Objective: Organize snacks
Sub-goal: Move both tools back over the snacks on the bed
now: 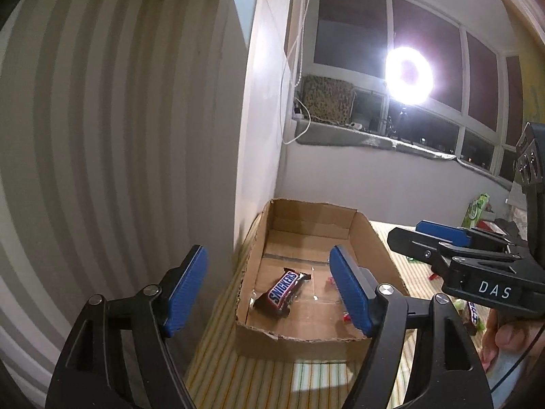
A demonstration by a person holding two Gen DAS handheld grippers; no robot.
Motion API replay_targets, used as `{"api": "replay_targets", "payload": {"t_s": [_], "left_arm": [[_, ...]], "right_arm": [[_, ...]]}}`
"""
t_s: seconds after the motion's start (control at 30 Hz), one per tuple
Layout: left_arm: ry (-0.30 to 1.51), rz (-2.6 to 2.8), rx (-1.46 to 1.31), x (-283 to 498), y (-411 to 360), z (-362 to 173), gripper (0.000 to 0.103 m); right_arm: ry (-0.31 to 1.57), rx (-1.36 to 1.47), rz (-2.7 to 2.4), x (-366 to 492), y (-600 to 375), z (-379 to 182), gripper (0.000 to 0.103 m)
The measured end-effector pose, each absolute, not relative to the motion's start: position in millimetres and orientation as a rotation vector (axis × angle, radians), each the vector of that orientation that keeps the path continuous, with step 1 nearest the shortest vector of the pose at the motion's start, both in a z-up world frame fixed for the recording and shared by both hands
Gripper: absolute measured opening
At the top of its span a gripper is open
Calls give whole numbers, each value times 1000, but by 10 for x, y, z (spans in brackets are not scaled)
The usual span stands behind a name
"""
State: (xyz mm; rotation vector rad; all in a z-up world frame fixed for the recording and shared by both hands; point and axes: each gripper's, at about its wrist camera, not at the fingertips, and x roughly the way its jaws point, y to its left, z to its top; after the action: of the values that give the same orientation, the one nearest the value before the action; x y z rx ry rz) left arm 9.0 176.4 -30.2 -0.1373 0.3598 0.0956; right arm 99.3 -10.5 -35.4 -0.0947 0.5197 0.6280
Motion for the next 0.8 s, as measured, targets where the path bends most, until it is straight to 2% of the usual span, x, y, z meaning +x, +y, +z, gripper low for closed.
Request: {"api": "replay_targets", "payload": {"t_s": [0.27, 0.43, 0.5, 0.57, 0.8], "left_arm": [[354, 123, -132, 57, 1749, -290, 79], [358, 110, -98, 127, 1523, -279, 79], [359, 93, -77, 150, 1346, -257, 79], [356, 63, -57, 172, 1111, -223, 79], [358, -115, -4, 269, 247, -163, 79]], "right_arm": [[493, -75, 632, 830, -211, -277, 60], [468, -34, 593, 711, -628, -245, 61], [453, -14, 547, 653, -919, -226, 65], [434, 12, 471, 570, -1301, -201, 75], [378, 14, 155, 173, -2509, -103, 93]]}}
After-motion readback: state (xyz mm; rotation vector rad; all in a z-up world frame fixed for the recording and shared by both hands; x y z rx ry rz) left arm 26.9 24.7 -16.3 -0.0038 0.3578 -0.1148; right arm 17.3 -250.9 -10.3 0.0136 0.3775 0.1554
